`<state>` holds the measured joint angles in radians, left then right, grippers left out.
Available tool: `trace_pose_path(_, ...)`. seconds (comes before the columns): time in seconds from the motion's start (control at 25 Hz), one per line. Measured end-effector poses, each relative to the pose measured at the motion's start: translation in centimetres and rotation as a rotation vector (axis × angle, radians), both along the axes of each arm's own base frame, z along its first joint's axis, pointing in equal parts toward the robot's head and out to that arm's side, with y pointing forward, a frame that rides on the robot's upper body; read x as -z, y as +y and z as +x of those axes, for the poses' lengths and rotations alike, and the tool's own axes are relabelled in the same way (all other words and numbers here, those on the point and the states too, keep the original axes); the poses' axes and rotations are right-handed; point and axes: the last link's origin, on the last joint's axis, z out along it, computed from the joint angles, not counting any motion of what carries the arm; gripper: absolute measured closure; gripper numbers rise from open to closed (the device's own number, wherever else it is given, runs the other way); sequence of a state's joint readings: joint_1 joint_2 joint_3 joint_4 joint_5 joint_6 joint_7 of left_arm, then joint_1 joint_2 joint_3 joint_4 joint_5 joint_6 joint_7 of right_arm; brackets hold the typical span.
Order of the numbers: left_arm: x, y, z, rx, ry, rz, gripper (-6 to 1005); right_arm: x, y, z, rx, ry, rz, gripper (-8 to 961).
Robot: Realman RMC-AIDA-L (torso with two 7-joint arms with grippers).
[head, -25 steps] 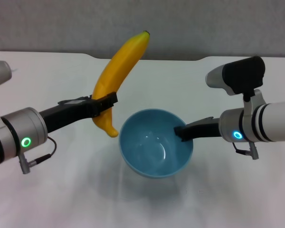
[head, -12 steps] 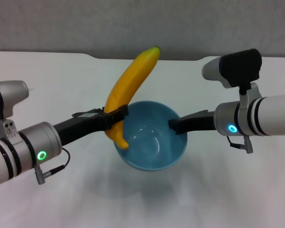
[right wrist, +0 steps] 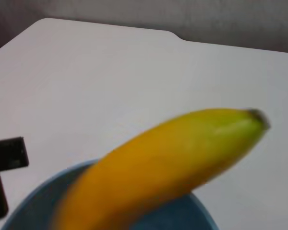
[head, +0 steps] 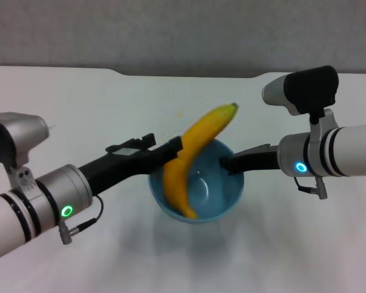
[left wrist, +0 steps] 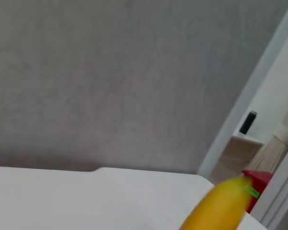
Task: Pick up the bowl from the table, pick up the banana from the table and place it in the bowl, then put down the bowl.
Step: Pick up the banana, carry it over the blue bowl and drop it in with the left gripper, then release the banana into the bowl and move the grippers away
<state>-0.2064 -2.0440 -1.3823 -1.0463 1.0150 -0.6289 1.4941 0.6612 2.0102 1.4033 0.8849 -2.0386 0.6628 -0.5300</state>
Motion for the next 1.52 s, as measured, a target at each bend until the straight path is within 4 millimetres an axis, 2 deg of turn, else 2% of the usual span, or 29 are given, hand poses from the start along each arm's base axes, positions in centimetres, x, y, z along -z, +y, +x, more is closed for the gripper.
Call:
trace_pose_path(0.04,0.1,0.0,0.1,0.006,0.003,-0.003,470,0.0,0.0,0.0,0.000,0.000,0.000,919)
trace_pose_path(0.24,0.4,-0.1,0.1,0.012,0.016,-0.008,237,-0.2,0.1,-0.1,-0.002,0.003,0.006,920)
trace_pose_path(0.48,-0.9,0.5,-0.9,-0.019,0.064,0.047,96,-0.6,-0.1,0.6,0.026,0.004,-0.010,920)
trace_pose_path(0.76,-4.1,1.6,-4.1,-0.097,0.215,0.128,98,-1.8,0.4,1.2,0.070,0.007,-0.028,920)
trace_pose_path(0.92,-4.6,2.3,-6.4,-0.206,0.385,0.118,99,-1.7,1.8,1.0,0.108,-0.047,-0.082,920)
trace_pose_path(1.2,-4.8,2.8,-6.9,-0.262,0.530,0.106,101,-1.5,2.6,0.3,0.122,-0.129,-0.144,920)
trace_pose_path(1.52,-5.0,3.3,-7.3,-0.316,0.611,0.102,104,-0.5,2.5,0.8,0.140,-0.173,-0.171,920)
